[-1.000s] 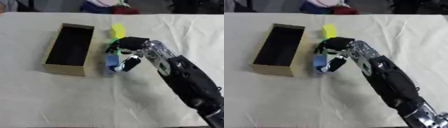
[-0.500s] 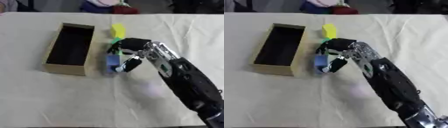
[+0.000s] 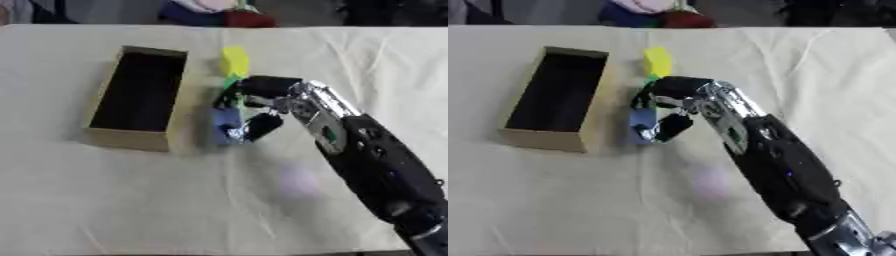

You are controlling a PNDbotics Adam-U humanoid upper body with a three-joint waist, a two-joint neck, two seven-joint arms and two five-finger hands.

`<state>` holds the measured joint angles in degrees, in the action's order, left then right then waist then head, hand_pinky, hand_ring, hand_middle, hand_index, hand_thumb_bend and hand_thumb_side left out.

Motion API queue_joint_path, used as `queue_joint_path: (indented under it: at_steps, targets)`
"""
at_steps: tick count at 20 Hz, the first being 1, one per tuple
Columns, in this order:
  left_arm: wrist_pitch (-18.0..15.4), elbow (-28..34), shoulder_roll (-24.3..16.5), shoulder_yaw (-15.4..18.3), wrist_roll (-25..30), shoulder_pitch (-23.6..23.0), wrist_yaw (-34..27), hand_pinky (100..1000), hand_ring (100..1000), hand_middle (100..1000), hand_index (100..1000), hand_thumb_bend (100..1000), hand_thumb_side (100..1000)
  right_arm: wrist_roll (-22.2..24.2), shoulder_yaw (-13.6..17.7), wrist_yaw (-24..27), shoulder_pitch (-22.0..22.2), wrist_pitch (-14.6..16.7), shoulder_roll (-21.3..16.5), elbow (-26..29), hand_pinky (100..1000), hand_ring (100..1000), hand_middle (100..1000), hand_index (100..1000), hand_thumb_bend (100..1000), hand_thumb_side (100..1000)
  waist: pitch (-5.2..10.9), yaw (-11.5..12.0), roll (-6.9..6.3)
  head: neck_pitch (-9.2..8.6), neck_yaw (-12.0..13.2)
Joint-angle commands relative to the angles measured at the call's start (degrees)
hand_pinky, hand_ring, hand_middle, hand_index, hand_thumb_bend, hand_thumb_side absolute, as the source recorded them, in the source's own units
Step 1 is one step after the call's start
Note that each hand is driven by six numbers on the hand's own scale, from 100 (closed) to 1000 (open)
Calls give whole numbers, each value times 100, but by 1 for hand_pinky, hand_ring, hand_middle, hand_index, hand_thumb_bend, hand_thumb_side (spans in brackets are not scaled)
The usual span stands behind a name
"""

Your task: Pick up objects on the table and place them in the box.

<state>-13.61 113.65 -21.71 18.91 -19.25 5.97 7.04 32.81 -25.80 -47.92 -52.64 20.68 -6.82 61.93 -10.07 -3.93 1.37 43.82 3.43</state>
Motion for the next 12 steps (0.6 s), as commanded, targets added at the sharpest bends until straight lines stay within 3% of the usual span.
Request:
queue_joint_path:
  at_steps: [1,7,12]
  targets:
    - [-8,94,-86,10,21,61,4,734,614,719,813,100,764,89,-56,6,-57,20,-57,58,854,843,648,840,153,650,51,-3,-33,29,-6]
    - [-12,94,-85,12,21,63,9,734,615,719,813,100,763,-45,-107,-395,-53,200,-32,28,848,840,647,847,201,637,49,3,-34,29,-17]
    - [-12,94,-86,15,21,58,9,734,616,719,813,100,762,-140,-115,-734,-35,395,-36,83,877,879,711,918,343,700,56,-4,-32,29,-14]
